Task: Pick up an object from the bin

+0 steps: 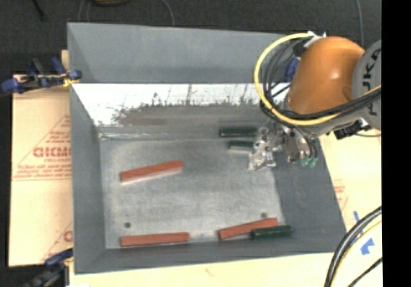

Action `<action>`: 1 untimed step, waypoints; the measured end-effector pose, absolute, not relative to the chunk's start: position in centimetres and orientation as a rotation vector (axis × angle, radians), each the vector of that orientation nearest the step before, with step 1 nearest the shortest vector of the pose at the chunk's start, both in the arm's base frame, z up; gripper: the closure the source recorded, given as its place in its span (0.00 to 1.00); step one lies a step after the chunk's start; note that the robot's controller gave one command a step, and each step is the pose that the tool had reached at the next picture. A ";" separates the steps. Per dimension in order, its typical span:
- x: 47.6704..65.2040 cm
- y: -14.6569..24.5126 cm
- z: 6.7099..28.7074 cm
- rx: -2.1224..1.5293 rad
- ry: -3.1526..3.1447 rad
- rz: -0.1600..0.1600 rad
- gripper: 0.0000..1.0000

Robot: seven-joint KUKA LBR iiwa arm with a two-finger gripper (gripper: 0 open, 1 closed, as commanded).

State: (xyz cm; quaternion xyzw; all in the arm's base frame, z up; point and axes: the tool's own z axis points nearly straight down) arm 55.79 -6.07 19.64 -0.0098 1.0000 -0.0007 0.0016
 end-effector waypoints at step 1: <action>56.1 -7.5 19.4 -0.125 3.134 -0.002 1.00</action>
Offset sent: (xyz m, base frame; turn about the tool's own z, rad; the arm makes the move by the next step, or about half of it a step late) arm 0.0066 -0.0238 0.0168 -0.0916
